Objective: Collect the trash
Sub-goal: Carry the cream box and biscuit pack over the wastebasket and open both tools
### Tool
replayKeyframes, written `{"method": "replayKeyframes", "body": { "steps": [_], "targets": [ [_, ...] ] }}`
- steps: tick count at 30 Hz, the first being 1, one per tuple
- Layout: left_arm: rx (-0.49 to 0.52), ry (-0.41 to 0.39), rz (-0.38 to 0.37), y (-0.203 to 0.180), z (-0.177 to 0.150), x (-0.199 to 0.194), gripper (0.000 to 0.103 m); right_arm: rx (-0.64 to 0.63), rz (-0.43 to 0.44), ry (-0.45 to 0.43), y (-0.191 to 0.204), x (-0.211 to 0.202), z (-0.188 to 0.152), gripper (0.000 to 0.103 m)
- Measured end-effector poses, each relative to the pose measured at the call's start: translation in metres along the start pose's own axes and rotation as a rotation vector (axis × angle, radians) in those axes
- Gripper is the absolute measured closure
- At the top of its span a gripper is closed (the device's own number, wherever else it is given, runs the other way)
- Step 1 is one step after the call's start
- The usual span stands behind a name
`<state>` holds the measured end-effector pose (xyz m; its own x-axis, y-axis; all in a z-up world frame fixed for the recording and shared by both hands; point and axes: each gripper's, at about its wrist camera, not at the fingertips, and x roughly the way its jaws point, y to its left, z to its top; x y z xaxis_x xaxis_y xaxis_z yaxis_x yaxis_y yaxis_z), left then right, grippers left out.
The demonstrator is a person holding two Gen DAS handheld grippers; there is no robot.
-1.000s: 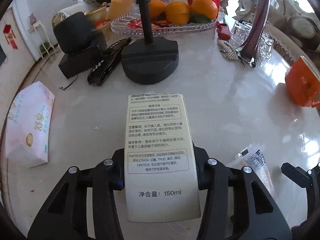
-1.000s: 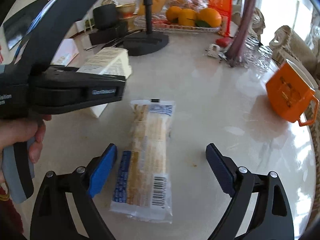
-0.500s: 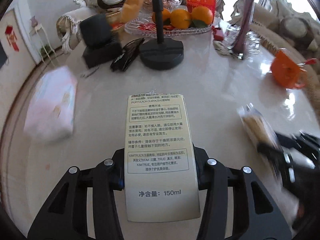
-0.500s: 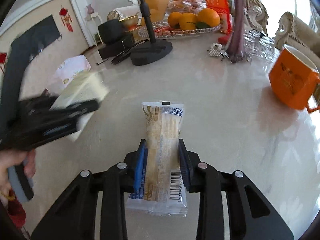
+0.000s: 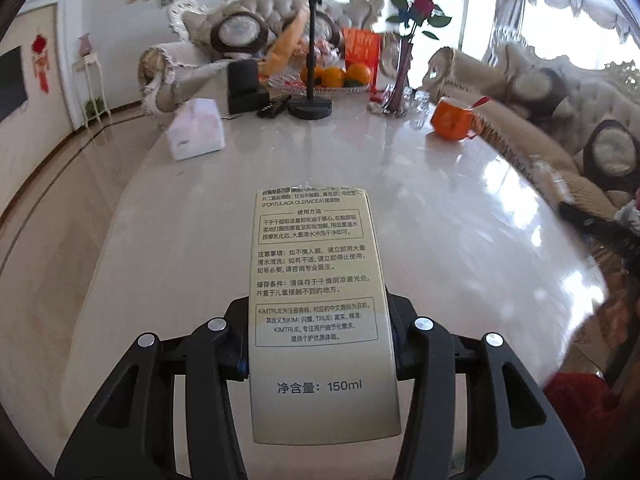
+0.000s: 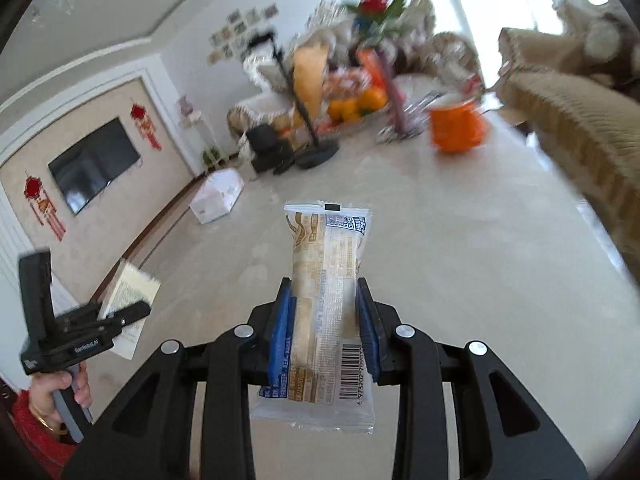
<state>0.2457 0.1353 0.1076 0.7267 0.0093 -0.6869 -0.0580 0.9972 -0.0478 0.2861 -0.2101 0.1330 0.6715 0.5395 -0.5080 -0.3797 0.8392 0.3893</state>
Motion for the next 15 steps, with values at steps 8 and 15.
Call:
{"method": "replayKeyframes", "body": {
  "steps": [8,15],
  "targets": [
    [0.001,-0.045,-0.011,-0.031,-0.140,-0.077,0.056,0.105,-0.017,0.017,-0.016,-0.111,-0.112,0.073],
    [0.023,0.135,-0.084,-0.077,-0.239,-0.043,0.056,0.131,-0.026,0.381,-0.009,-0.055,-0.228,0.073]
  ]
}}
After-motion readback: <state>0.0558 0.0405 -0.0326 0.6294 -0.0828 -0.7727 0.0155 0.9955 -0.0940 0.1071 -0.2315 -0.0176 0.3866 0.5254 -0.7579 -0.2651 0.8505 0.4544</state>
